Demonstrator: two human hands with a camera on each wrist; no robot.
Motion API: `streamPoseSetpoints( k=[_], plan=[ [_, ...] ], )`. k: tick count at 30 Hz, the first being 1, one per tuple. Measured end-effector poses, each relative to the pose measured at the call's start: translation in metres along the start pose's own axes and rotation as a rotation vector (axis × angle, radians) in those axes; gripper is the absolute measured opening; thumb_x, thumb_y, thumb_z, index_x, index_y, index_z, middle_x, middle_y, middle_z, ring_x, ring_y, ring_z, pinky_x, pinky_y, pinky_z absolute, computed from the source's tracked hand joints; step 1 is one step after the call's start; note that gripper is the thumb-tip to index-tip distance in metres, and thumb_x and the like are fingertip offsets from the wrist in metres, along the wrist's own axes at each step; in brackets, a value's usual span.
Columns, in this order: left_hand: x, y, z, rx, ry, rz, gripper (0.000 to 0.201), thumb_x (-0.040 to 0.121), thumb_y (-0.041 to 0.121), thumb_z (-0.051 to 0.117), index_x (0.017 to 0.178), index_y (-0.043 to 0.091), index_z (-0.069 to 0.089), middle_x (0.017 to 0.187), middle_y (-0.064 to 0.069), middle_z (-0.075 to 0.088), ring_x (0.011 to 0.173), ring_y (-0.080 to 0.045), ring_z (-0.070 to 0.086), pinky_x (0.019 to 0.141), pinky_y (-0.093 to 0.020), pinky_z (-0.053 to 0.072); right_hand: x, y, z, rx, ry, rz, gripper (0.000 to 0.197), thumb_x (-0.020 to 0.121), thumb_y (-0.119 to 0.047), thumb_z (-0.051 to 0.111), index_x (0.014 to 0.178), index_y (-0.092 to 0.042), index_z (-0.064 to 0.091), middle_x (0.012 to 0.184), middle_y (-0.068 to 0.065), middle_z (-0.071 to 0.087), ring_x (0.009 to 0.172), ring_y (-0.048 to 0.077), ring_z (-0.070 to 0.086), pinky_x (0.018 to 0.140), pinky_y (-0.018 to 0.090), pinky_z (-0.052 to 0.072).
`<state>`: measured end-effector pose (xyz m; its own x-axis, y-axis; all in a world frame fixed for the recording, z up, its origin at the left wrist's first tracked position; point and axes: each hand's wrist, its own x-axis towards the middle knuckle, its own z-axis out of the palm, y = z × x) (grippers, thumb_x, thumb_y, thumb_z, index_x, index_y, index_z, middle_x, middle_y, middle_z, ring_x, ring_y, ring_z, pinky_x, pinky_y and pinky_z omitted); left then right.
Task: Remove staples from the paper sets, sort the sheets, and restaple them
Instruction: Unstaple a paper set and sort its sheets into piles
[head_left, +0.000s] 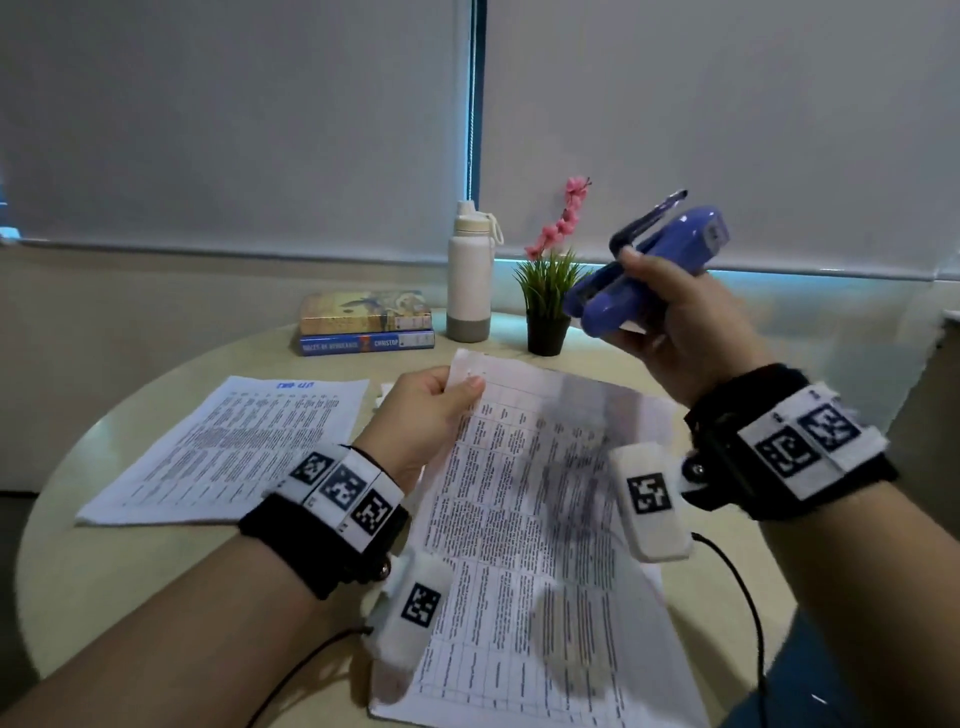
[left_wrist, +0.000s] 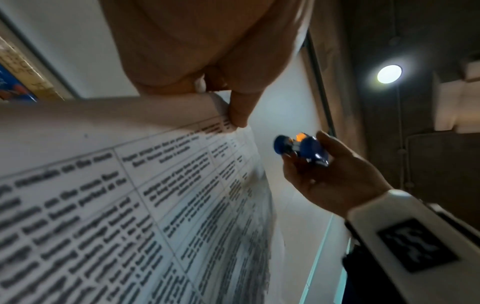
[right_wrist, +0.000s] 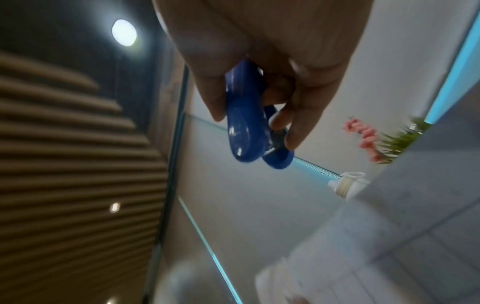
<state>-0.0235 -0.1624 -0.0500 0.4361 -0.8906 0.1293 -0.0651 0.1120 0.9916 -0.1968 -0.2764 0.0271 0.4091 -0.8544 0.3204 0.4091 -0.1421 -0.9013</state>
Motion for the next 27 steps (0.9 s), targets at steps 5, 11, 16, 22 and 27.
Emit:
streamPoseSetpoints(
  k=[5, 11, 16, 22, 27],
  plan=[
    [-0.008, 0.002, 0.007, 0.062, -0.012, 0.048, 0.022, 0.098, 0.017, 0.054, 0.102, 0.003, 0.071, 0.095, -0.022, 0.073, 0.09, -0.039, 0.07, 0.086, -0.054, 0.055, -0.002, 0.012, 0.051, -0.114, 0.073, -0.011, 0.017, 0.087, -0.014, 0.057, 0.103, -0.016, 0.053, 0.088, 0.004, 0.06, 0.082, 0.021, 0.062, 0.08, 0.04, 0.053],
    [-0.01, 0.004, 0.01, 0.102, -0.021, 0.067, 0.022, 0.097, 0.022, 0.056, 0.096, 0.006, 0.071, 0.093, -0.013, 0.076, 0.091, -0.032, 0.072, 0.09, -0.056, 0.053, -0.01, 0.023, 0.068, -0.2, 0.026, 0.006, 0.005, 0.088, -0.015, 0.056, 0.093, -0.015, 0.053, 0.083, 0.002, 0.058, 0.07, 0.013, 0.057, 0.059, 0.024, 0.053],
    [-0.01, 0.006, 0.015, 0.12, -0.004, 0.039, 0.021, 0.093, 0.027, 0.062, 0.092, 0.008, 0.07, 0.091, -0.013, 0.076, 0.09, -0.034, 0.071, 0.089, -0.056, 0.052, -0.015, 0.033, 0.082, -0.349, 0.026, -0.099, 0.006, 0.085, -0.025, 0.06, 0.081, -0.024, 0.056, 0.083, 0.002, 0.063, 0.079, 0.019, 0.062, 0.081, 0.039, 0.055],
    [-0.011, 0.004, 0.013, 0.122, 0.021, 0.035, 0.016, 0.092, 0.026, 0.063, 0.091, 0.011, 0.07, 0.09, -0.012, 0.075, 0.09, -0.034, 0.07, 0.091, -0.057, 0.051, -0.021, 0.043, 0.089, -0.44, 0.087, -0.254, 0.014, 0.079, -0.036, 0.06, 0.072, -0.026, 0.053, 0.074, 0.003, 0.061, 0.074, 0.027, 0.063, 0.077, 0.049, 0.055],
    [-0.011, 0.004, 0.013, 0.091, 0.027, 0.067, 0.022, 0.091, 0.024, 0.065, 0.106, 0.008, 0.067, 0.094, -0.008, 0.076, 0.091, -0.028, 0.071, 0.091, -0.055, 0.052, -0.022, 0.047, 0.093, -0.429, 0.082, -0.26, 0.019, 0.073, -0.045, 0.057, 0.068, -0.027, 0.053, 0.067, 0.002, 0.06, 0.076, 0.037, 0.065, 0.071, 0.055, 0.055]
  ],
)
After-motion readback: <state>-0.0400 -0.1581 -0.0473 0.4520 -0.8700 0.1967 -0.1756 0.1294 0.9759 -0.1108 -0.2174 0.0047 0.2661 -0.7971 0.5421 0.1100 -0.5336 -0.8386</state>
